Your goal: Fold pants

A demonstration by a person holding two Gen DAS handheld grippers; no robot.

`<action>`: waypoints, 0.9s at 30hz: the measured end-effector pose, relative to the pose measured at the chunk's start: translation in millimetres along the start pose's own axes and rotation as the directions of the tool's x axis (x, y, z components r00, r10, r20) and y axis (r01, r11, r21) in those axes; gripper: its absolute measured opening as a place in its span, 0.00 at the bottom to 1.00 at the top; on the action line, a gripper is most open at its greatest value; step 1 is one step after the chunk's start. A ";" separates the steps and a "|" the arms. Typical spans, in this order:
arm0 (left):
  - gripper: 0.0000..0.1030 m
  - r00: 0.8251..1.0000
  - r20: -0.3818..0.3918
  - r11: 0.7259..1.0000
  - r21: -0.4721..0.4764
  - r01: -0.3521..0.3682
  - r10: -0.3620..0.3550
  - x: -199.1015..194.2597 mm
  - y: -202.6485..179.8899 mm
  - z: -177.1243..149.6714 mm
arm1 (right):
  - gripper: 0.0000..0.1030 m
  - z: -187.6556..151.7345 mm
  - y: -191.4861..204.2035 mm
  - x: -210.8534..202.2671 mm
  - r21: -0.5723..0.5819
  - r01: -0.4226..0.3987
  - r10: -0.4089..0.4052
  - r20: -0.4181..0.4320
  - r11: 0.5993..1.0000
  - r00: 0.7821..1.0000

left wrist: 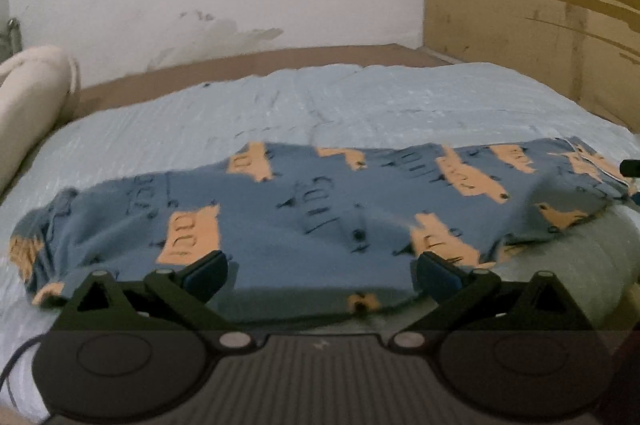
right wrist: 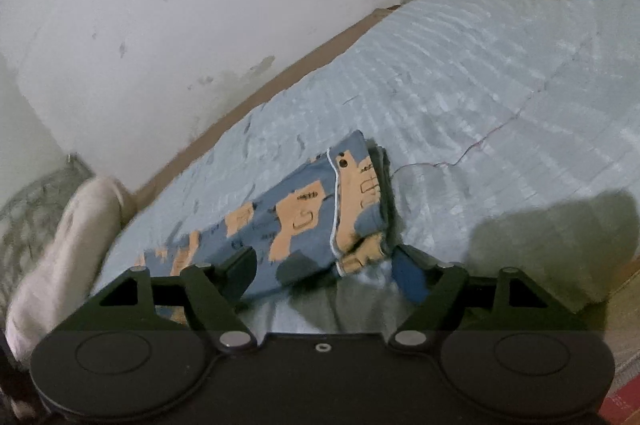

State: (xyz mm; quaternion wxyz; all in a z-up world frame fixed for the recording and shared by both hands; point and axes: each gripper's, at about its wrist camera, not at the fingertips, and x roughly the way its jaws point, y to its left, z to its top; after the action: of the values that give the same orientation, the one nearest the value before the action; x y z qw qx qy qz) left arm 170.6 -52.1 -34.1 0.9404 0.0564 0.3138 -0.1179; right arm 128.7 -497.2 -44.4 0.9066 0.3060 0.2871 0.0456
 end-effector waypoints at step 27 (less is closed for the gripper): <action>0.99 0.985 -0.005 0.983 -0.051 -0.174 0.174 -3.7 55.0 8.2 | 0.25 5.0 -12.5 -3.3 0.022 0.129 -0.131 0.123 0.991 0.984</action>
State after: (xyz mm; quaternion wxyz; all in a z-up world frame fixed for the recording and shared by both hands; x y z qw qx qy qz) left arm 186.7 0.2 -23.6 0.9482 0.0597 0.3109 -0.0273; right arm 127.5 -510.8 -46.8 0.9216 0.2951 0.2497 -0.0350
